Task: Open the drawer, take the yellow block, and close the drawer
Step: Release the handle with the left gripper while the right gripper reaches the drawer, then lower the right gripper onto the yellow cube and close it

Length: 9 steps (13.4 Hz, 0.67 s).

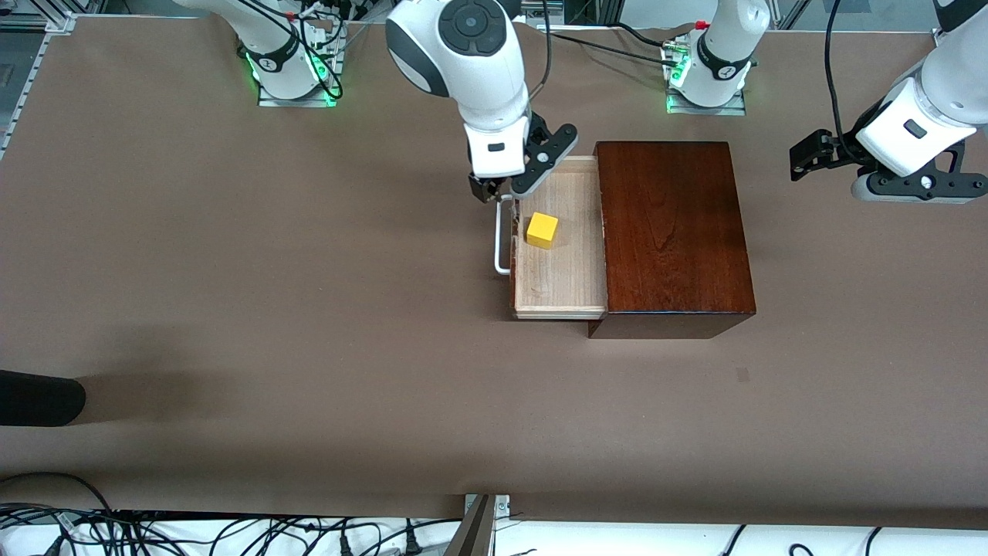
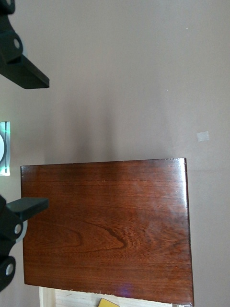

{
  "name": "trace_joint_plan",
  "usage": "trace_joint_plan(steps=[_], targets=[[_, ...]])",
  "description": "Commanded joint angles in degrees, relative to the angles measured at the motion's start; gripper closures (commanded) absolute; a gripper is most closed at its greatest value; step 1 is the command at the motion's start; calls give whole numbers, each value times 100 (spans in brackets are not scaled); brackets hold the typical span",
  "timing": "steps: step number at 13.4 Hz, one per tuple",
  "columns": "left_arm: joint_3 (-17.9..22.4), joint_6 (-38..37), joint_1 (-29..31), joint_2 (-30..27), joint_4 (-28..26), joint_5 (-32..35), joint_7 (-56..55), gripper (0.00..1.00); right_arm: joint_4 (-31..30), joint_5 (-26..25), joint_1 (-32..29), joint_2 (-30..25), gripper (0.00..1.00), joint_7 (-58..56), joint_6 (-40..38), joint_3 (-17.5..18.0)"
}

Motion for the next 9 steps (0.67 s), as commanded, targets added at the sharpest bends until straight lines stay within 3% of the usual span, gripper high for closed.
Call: trace_joint_plan(steps=[1,9], targets=[[-10,59,59,-79,13,-58,124,0,248,-77,136,332,0,-276,290,-62],[-80,111,32,44,31,-67,45,0,257,-534,338,860,0,-707,906,-62]])
